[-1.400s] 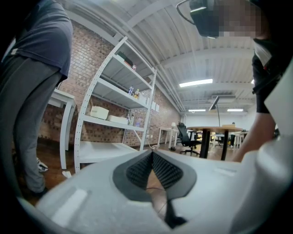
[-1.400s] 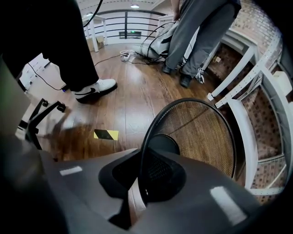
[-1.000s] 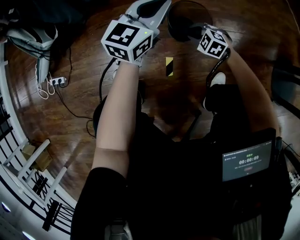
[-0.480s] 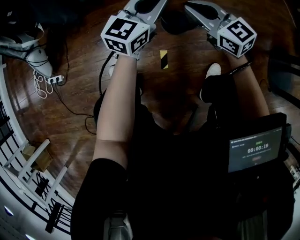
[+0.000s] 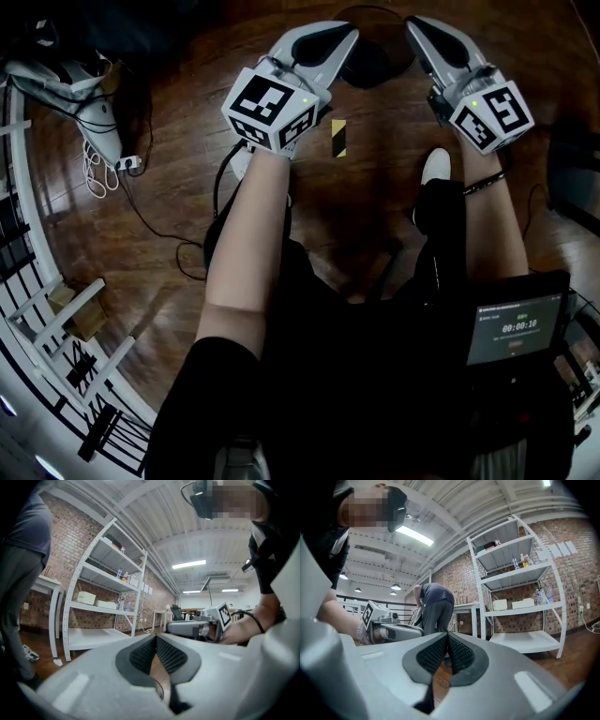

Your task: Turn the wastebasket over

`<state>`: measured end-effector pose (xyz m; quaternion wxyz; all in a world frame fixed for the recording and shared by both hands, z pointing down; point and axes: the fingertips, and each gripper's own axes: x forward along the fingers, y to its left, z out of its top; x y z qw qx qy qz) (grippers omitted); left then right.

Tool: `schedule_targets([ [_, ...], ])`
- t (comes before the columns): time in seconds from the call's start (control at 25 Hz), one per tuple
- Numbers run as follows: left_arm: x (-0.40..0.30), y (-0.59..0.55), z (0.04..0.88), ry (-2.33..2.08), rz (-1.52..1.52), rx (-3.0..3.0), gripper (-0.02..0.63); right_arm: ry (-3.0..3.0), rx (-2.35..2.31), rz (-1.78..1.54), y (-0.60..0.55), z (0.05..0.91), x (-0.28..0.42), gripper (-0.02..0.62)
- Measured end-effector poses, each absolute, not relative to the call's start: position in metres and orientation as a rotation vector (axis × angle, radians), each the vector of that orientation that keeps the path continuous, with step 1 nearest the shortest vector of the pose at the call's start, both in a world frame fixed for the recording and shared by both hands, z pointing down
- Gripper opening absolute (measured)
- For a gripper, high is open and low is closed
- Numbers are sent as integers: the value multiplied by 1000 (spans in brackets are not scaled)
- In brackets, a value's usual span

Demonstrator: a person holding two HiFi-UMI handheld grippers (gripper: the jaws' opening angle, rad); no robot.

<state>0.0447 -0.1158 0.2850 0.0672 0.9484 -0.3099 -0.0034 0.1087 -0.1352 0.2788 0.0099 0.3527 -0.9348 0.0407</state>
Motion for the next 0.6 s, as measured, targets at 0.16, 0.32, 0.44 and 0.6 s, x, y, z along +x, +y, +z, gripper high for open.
schedule_targets([
  [0.16, 62, -109, 295, -912, 8, 2865, 2, -2946, 1149, 158, -123, 285, 128, 11],
  [0.32, 75, -103, 305, -896, 6, 2866, 2, -2957, 1086, 129, -106, 288, 128, 11],
  [0.44, 81, -101, 310, -883, -7, 2867, 2, -2931, 1036, 90, -98, 299, 127, 11],
  [0.6, 83, -100, 314, -871, -4, 2866, 2, -2936, 1039, 94, -99, 297, 127, 9],
])
